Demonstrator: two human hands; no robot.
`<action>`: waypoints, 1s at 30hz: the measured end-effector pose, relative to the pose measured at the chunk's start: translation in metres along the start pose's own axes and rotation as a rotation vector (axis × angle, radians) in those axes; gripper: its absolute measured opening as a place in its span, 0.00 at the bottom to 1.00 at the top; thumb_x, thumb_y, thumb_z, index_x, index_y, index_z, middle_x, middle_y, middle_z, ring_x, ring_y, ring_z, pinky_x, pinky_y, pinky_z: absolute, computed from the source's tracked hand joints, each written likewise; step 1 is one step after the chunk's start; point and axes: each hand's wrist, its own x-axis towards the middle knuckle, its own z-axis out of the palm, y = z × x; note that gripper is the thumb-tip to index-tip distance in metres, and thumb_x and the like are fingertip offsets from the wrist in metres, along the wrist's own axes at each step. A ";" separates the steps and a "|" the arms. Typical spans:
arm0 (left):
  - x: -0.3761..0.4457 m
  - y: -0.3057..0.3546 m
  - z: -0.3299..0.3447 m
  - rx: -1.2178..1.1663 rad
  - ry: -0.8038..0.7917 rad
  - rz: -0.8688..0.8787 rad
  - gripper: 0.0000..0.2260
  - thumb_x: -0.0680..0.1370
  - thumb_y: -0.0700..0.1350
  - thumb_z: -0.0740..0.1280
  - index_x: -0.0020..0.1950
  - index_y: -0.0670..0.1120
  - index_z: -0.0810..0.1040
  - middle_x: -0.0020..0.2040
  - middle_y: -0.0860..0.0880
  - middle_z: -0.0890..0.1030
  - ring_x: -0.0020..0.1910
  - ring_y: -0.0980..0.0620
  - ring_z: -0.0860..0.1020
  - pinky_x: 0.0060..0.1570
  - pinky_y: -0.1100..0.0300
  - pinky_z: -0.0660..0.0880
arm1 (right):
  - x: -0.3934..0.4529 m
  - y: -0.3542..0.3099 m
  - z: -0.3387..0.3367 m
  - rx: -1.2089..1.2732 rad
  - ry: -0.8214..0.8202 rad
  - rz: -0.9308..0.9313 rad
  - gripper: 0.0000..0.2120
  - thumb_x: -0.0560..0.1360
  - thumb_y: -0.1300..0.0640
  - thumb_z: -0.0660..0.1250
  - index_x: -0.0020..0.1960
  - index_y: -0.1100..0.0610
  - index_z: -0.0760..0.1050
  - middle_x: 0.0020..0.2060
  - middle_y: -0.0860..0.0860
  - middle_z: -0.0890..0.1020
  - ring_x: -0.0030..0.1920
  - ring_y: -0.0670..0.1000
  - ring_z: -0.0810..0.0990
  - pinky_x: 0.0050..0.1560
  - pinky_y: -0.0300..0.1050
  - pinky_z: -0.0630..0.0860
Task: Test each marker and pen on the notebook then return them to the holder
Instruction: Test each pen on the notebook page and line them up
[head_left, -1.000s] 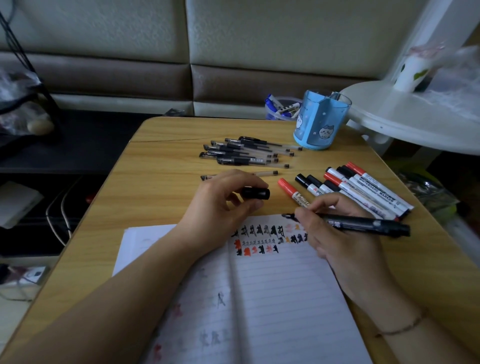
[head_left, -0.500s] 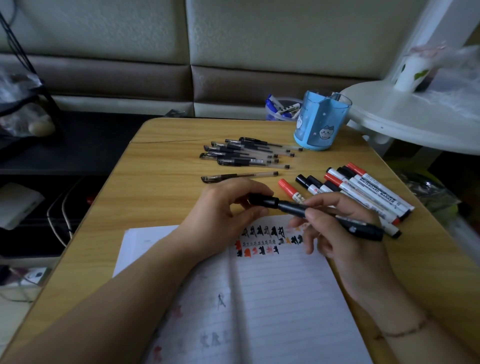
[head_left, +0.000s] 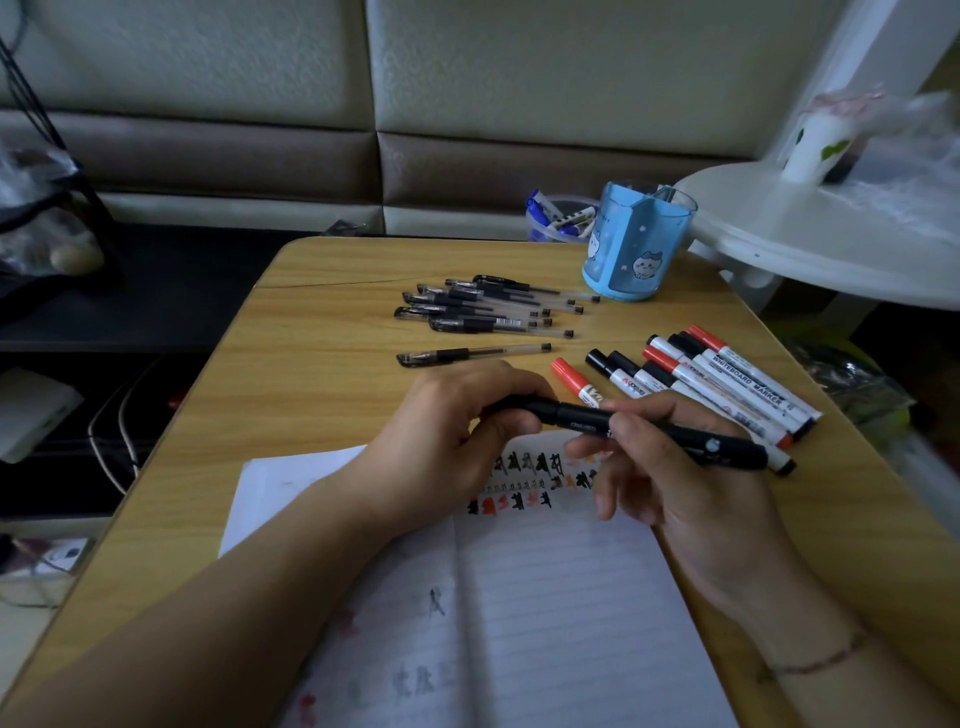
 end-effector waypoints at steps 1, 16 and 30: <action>0.000 0.001 0.000 0.002 -0.008 -0.003 0.07 0.77 0.37 0.67 0.54 0.41 0.81 0.44 0.65 0.75 0.42 0.69 0.73 0.44 0.74 0.66 | 0.000 0.000 0.000 -0.007 -0.005 -0.006 0.17 0.70 0.44 0.71 0.48 0.57 0.79 0.42 0.59 0.86 0.28 0.54 0.81 0.24 0.40 0.69; -0.002 0.002 0.000 -0.058 -0.143 -0.096 0.08 0.79 0.40 0.63 0.53 0.43 0.81 0.40 0.52 0.81 0.38 0.55 0.76 0.38 0.64 0.71 | 0.001 -0.001 0.000 -0.106 -0.055 -0.107 0.06 0.73 0.55 0.67 0.45 0.57 0.79 0.39 0.58 0.86 0.31 0.57 0.83 0.32 0.33 0.74; -0.006 -0.011 0.001 0.069 0.124 -0.169 0.18 0.77 0.55 0.66 0.64 0.49 0.78 0.55 0.56 0.80 0.54 0.58 0.76 0.54 0.62 0.72 | 0.009 -0.016 -0.029 -0.180 0.269 -0.180 0.05 0.73 0.65 0.70 0.48 0.59 0.81 0.37 0.55 0.85 0.35 0.45 0.81 0.31 0.31 0.74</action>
